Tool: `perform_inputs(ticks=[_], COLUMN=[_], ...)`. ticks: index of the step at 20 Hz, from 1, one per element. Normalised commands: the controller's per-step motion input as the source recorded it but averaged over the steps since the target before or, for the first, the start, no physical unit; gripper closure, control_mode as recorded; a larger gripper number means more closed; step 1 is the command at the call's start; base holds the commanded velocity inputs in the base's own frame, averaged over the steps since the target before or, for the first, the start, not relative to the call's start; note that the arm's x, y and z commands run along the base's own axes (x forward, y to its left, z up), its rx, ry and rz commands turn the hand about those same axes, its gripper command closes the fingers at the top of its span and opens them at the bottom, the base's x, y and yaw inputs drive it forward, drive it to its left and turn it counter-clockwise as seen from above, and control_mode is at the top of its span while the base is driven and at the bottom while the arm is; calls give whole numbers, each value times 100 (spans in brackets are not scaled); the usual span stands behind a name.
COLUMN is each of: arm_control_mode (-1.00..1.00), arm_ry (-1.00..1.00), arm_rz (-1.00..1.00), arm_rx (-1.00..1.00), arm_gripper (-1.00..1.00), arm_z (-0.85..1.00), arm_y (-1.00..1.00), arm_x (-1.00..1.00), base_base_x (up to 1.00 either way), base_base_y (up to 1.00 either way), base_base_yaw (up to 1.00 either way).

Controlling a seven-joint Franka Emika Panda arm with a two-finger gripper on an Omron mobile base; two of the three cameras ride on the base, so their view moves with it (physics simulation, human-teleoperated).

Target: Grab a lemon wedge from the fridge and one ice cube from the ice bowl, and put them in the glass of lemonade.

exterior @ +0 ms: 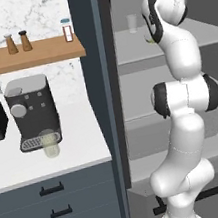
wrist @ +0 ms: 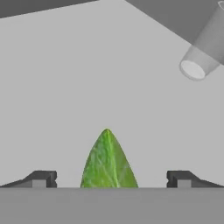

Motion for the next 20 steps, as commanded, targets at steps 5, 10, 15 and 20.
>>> perform_inputs(ticks=[5, 10, 15, 20], arm_control_mode=[-100, -100, -100, -100], arm_ry=[0, 0, -2, 0], arm_rz=[0, 0, 0, 0], arm_rx=[0, 0, 0, 0], arm_gripper=[-100, -100, -100, -100], arm_z=[-8, -21, -14, -24], arm_y=[0, 0, 0, 0], arm_x=[-36, -5, 0, -3], base_base_x=[0, 0, 0, 0], base_base_y=[0, 0, 0, 0], base_base_yaw=[0, 0, 0, 0])
